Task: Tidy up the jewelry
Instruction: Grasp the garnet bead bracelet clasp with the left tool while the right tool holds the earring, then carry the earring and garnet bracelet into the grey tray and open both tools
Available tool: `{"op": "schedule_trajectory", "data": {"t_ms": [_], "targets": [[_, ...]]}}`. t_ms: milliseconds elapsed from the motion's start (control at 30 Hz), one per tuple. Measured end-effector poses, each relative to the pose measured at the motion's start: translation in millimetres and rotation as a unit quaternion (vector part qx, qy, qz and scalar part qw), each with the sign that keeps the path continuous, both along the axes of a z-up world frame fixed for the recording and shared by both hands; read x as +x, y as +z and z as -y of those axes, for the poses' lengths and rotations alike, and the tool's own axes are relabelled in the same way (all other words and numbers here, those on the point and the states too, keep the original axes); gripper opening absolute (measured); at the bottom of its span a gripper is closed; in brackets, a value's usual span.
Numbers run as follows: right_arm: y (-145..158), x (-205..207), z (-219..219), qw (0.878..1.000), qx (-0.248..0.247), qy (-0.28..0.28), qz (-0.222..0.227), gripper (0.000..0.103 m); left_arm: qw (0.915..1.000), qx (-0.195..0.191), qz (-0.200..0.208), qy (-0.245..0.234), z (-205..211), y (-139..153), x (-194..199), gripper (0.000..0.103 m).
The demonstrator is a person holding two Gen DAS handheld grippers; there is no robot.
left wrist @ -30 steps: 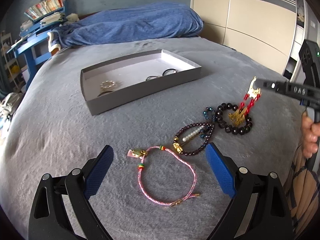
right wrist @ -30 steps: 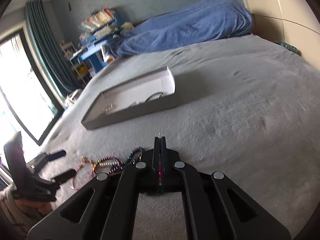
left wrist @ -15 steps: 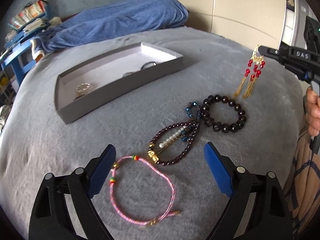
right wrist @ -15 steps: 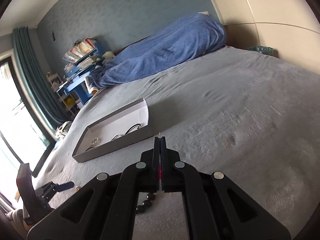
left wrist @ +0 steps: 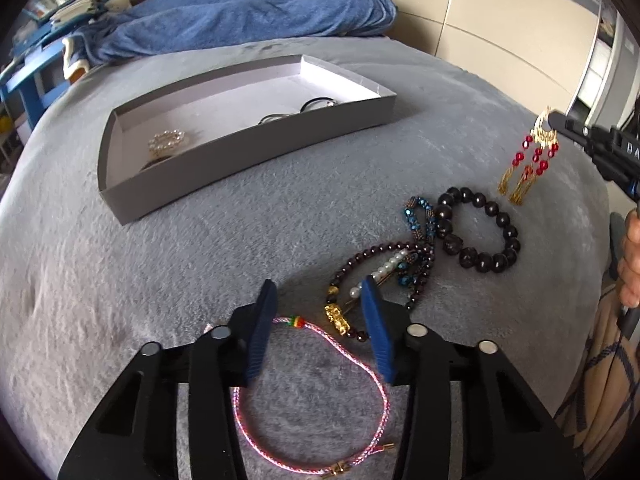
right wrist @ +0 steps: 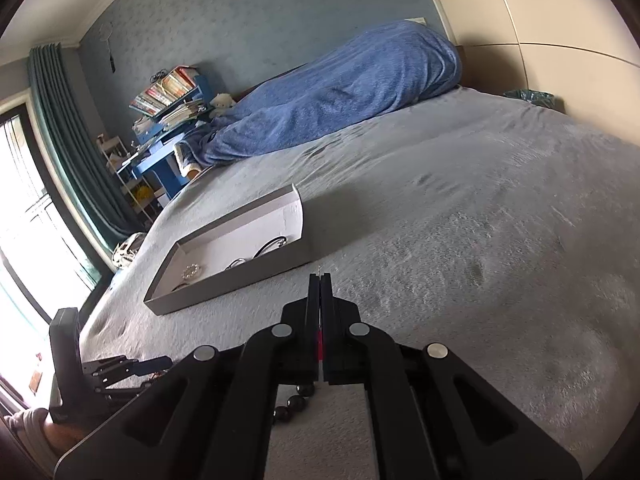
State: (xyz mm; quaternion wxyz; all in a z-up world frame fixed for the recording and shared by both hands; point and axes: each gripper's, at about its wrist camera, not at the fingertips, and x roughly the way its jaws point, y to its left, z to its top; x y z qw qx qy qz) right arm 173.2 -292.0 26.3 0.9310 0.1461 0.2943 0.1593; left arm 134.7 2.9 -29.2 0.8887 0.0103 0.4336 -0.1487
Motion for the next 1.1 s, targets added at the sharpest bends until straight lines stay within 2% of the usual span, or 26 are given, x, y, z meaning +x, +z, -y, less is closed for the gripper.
{"op": "schedule_trajectory", "data": {"t_ms": [67,167,267,367,433,500,567,633,833,1100], "targets": [[-0.1,-0.6,-2.2,1.000,-0.003,0.002,0.000,0.000,0.9999,-0.015,-0.002,0.007,-4.7,2.1,2.2,0.039],[-0.8,-0.6,-4.6,1.000,-0.004,0.003,-0.003,0.001,0.9999,-0.014,0.000,0.003,-3.4,5.1,6.1,0.038],[-1.5,-0.7,-5.8,1.000,-0.005,0.004,-0.003,0.001,0.9999,0.006,-0.007,-0.013,6.1,2.8,11.8,0.036],[-1.9,-1.4,-6.2,1.000,-0.003,0.003,-0.004,0.000,0.9984,0.044,-0.011,-0.033,20.8,-3.1,12.3,0.031],[-1.8,-1.2,-6.5,1.000,-0.003,0.004,-0.004,0.001,0.9982,0.047,-0.015,-0.034,22.4,-3.4,12.5,0.029],[-2.4,-1.0,-6.8,1.000,-0.004,0.005,-0.005,0.000,0.9980,0.047,-0.017,-0.038,22.4,-3.9,12.1,0.024],[-3.3,-0.1,-8.4,1.000,-0.006,0.007,-0.006,0.000,0.9974,0.053,-0.012,-0.048,25.2,-4.1,9.3,0.013],[-3.8,-0.2,-10.6,1.000,-0.007,0.009,-0.006,0.000,0.9970,0.055,-0.008,-0.053,26.6,-4.1,6.3,0.007],[-0.1,0.5,-16.0,1.000,-0.003,0.017,-0.005,0.001,0.9992,0.010,-0.003,-0.039,11.9,4.7,3.9,0.006],[12.5,-0.6,-33.9,0.999,-0.007,0.040,0.006,0.000,0.9984,-0.047,0.029,-0.010,-15.2,42.6,4.2,0.006]]}}
